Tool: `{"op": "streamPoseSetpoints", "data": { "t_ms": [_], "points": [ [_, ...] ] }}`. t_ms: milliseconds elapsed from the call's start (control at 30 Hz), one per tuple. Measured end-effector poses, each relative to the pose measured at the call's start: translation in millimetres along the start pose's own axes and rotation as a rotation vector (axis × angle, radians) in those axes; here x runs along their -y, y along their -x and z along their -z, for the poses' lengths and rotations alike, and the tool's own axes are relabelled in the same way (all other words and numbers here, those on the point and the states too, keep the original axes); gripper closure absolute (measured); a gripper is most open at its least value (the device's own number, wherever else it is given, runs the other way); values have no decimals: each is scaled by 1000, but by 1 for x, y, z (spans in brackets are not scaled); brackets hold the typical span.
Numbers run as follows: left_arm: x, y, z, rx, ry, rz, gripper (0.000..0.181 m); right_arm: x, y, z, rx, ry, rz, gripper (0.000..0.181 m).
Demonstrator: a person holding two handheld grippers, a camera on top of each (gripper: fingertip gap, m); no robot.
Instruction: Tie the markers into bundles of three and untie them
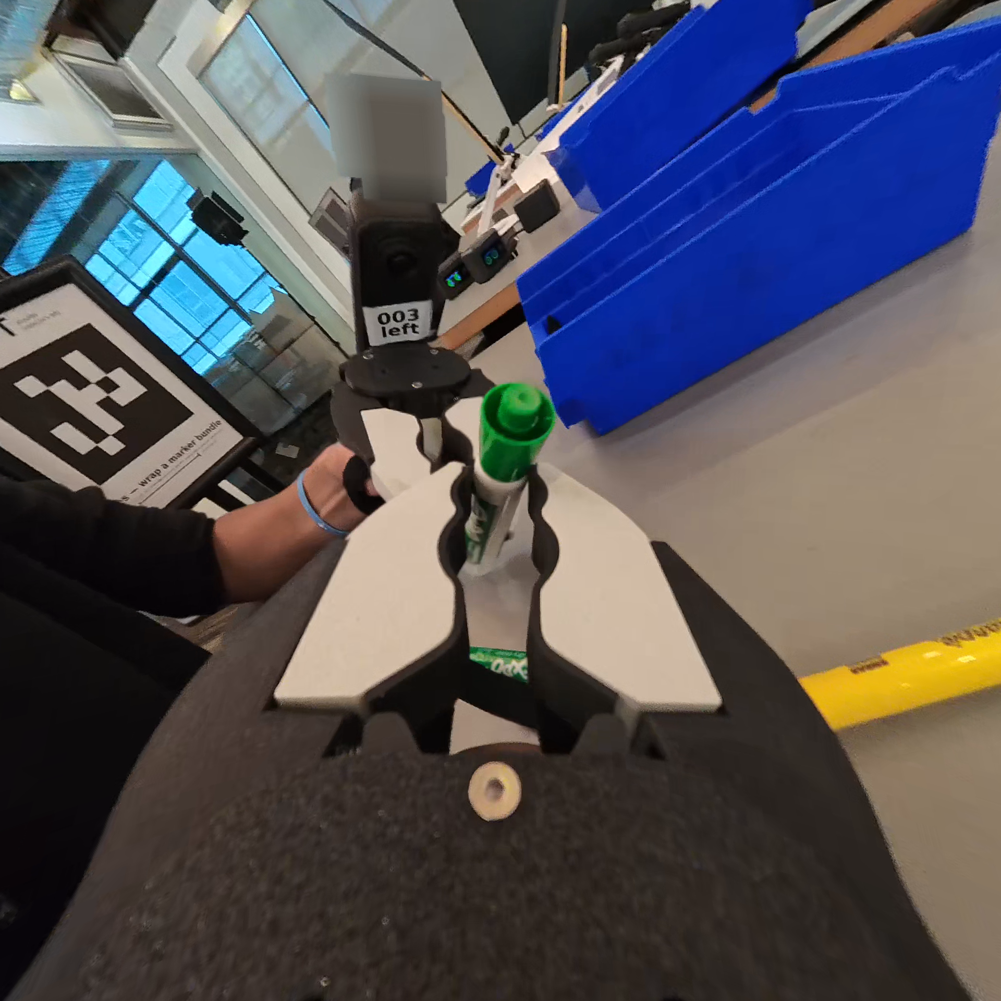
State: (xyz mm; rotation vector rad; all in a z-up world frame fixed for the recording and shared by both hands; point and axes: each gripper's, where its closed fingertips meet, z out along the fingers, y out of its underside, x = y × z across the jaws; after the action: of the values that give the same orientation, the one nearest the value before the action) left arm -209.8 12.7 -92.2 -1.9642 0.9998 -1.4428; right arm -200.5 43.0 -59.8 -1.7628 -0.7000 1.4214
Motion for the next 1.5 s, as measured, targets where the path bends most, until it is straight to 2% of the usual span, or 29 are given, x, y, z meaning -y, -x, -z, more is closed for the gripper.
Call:
{"op": "streamPoseSetpoints", "data": {
  "t_ms": [100,133,267,433,700,800,867,967,1033,1167,1300,1367,1500],
  "points": [
    [12,8,-3,-4,9,24,141,4,-8,5,-81,35,79,163],
    [16,8,-6,-18,22,21,139,5,-9,6,-96,57,88,163],
    [25,14,-18,47,97,-111,147,7,-17,7,-146,181,112,163],
    [38,20,-27,141,133,-247,163,18,-19,14,-164,230,138,163],
    [55,4,-41,27,24,-258,163,38,-10,27,-65,47,141,163],
    [60,6,-40,-18,-23,-183,163,46,-16,37,-101,-44,183,160],
    [59,16,-34,9,-29,-154,163,43,-29,46,-160,-35,169,154],
    [54,36,-25,110,-23,-99,163,24,-61,59,-325,72,154,144],
    [47,51,-21,196,-12,-62,163,4,-88,67,-463,198,117,136],
    [36,71,-18,276,4,14,163,-26,-126,69,-670,433,87,133],
    [35,74,-14,274,-18,35,164,-39,-153,58,-797,596,82,125],
    [36,71,-13,257,-34,22,164,-38,-168,54,-843,616,36,121],
    [37,69,-14,242,-51,-1,163,-40,-182,43,-844,683,-64,117]
  ]
}}
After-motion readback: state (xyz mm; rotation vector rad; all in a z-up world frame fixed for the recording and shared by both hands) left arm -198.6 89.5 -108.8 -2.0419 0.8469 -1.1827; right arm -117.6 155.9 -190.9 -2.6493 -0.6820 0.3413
